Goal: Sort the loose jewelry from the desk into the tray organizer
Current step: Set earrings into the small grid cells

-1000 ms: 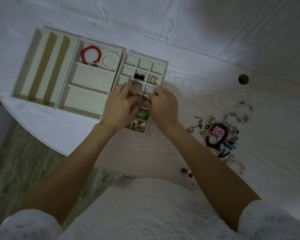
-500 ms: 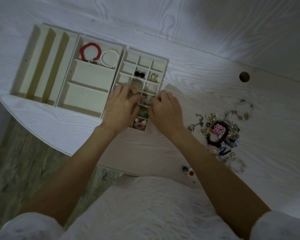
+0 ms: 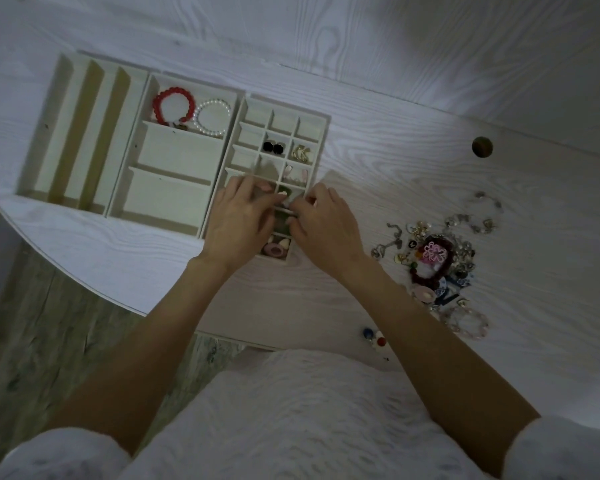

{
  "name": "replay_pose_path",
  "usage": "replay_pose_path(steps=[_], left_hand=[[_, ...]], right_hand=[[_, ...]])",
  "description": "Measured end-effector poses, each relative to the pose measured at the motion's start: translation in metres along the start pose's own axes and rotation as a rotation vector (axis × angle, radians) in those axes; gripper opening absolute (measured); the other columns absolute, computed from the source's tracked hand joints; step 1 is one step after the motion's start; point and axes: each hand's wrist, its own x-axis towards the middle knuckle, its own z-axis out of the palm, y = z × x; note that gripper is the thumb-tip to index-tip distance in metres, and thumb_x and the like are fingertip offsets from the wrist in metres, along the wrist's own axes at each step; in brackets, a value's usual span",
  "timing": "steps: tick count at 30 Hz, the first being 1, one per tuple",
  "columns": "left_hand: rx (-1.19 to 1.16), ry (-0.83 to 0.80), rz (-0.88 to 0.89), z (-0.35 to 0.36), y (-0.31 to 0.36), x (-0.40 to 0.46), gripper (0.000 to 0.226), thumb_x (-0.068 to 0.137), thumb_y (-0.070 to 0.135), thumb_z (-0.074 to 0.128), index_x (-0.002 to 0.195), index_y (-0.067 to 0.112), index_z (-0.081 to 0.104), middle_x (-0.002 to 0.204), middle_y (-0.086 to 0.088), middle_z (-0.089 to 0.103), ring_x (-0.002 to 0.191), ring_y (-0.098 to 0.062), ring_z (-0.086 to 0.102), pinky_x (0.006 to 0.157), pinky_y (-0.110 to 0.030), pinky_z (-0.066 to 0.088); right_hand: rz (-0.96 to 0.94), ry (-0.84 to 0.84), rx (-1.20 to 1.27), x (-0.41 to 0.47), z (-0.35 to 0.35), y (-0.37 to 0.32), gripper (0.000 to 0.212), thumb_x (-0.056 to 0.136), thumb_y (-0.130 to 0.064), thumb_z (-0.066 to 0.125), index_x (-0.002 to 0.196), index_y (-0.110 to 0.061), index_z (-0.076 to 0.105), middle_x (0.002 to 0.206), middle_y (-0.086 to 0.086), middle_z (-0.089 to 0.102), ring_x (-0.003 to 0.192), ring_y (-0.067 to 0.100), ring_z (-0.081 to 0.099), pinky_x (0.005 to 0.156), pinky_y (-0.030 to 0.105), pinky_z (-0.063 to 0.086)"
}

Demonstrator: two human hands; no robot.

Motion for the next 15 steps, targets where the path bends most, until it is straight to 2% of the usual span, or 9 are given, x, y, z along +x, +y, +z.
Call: replay_pose_path(steps=[2,5,7,9,11,13,15], left_hand=[[-0.024,0.061,0.0,-0.001,0.004,-0.004,0.033,0.087,0.024,0.046,0.107,0.014,0.069,0.106,-0.01,0.06,0.092,-0.029,0.05,0.075,-0.041,0.046],[-0.012,0.083,0.0,0.004,0.021,-0.013,0.033,0.086,0.035,0.051,0.103,0.014,0.07,0.098,-0.009,0.064,0.087,-0.03,0.055,0.071,-0.039,0.045],[0.009,0.022,-0.017,0.012,0.034,-0.021,0.042,0.084,0.045,0.052,0.106,0.014,0.069,0.098,-0.007,0.066,0.091,-0.03,0.057,0.075,-0.038,0.045],[0.018,-0.016,-0.041,0.018,0.044,-0.027,0.047,0.082,0.049,0.053,0.109,0.013,0.069,0.1,-0.007,0.065,0.092,-0.03,0.057,0.078,-0.039,0.046],[0.019,-0.005,-0.073,0.019,0.047,-0.029,0.043,0.08,0.042,0.06,0.11,0.012,0.069,0.1,-0.008,0.065,0.092,-0.031,0.057,0.078,-0.04,0.047],[0.025,0.025,-0.099,0.018,0.048,-0.029,0.037,0.076,0.026,0.068,0.11,0.011,0.069,0.1,-0.01,0.067,0.091,-0.034,0.057,0.079,-0.042,0.047],[0.038,0.027,-0.127,0.018,0.051,-0.03,0.038,0.075,0.014,0.072,0.112,0.01,0.068,0.101,-0.01,0.068,0.092,-0.036,0.057,0.082,-0.043,0.046]], right_hand=[[-0.058,0.038,0.049,-0.01,-0.011,0.007,0.017,0.083,-0.015,0.058,0.096,-0.007,0.068,0.088,0.01,0.056,0.078,0.024,0.05,0.065,0.031,0.039],[-0.101,0.051,0.055,-0.036,-0.029,0.031,0.02,0.086,-0.016,0.056,0.101,-0.011,0.068,0.092,0.008,0.059,0.083,0.023,0.053,0.072,0.03,0.035],[-0.041,0.053,0.021,-0.057,-0.036,0.056,0.02,0.085,-0.015,0.058,0.102,-0.012,0.069,0.092,0.007,0.062,0.086,0.025,0.054,0.075,0.032,0.036],[0.063,0.067,-0.009,-0.079,-0.042,0.083,0.021,0.083,-0.014,0.057,0.1,-0.01,0.07,0.09,0.008,0.064,0.088,0.029,0.056,0.081,0.038,0.042],[0.157,0.04,-0.041,-0.1,-0.047,0.102,0.022,0.083,-0.014,0.056,0.099,-0.009,0.069,0.089,0.01,0.063,0.088,0.033,0.057,0.083,0.041,0.044],[0.258,-0.001,-0.047,-0.117,-0.055,0.112,0.02,0.084,-0.016,0.062,0.101,-0.008,0.067,0.093,0.011,0.061,0.088,0.033,0.057,0.077,0.038,0.044],[0.376,-0.097,-0.033,-0.133,-0.064,0.117,0.029,0.085,-0.026,0.065,0.109,-0.012,0.059,0.1,0.007,0.057,0.088,0.029,0.056,0.069,0.033,0.041]])
